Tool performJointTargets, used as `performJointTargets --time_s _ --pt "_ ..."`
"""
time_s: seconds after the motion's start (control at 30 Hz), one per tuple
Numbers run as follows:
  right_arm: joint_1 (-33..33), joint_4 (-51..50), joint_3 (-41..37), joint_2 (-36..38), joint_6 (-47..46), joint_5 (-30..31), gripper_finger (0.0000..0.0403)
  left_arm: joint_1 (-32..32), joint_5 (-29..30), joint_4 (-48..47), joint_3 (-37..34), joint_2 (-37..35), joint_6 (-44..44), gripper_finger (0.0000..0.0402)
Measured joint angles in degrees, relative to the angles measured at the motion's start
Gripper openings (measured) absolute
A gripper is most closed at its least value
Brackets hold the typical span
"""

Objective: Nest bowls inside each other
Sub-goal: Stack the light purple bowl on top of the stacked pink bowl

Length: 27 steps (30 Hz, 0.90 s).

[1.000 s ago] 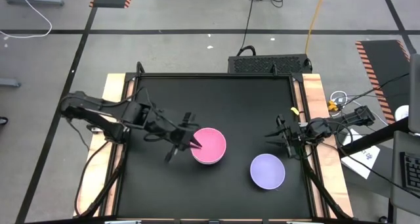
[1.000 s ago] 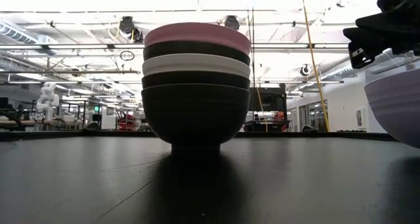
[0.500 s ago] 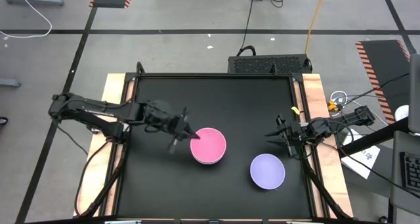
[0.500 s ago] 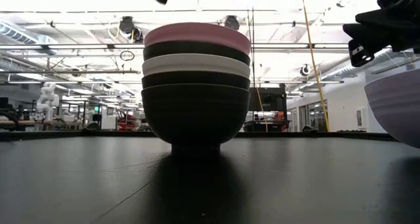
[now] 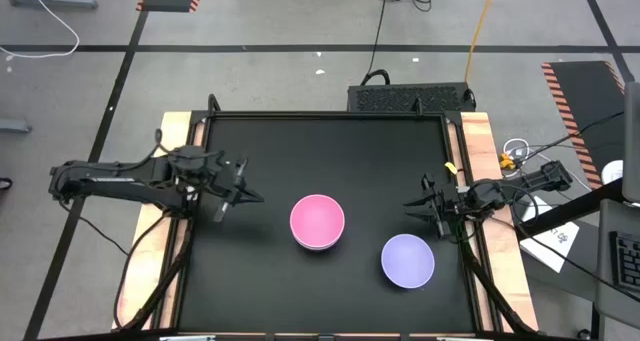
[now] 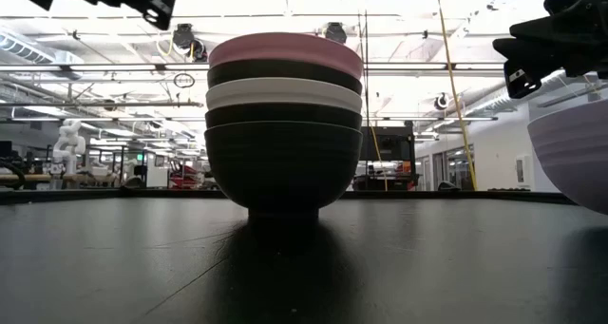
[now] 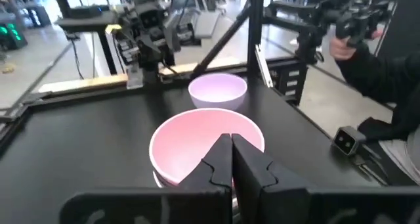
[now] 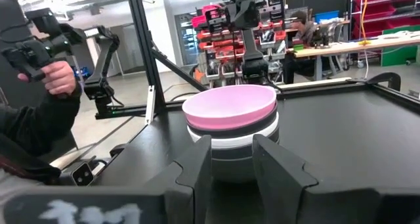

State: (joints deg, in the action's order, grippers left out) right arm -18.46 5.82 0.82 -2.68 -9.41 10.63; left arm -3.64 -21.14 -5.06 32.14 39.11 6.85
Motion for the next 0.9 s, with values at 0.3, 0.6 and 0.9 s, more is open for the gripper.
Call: performJointTargets --time_s 0.3,0.6,0.9 --pt "0.0 2.5 0.0 0.0 0.0 0.1 0.0105 -2.3 -2.1 -1.9 -1.9 -5.9 0.5 0.0031" --pt "0.0 3.0 0.0 0.0 0.3 0.1 0.0105 -5.3 -1.3 -6.0 -5.4 -6.2 1.3 0.0006" --pt "0.0 3.0 0.0 0.0 1.6 0.1 0.0105 -11.2 -2.5 3.0 -18.4 -14.3 -6.3 0.0003"
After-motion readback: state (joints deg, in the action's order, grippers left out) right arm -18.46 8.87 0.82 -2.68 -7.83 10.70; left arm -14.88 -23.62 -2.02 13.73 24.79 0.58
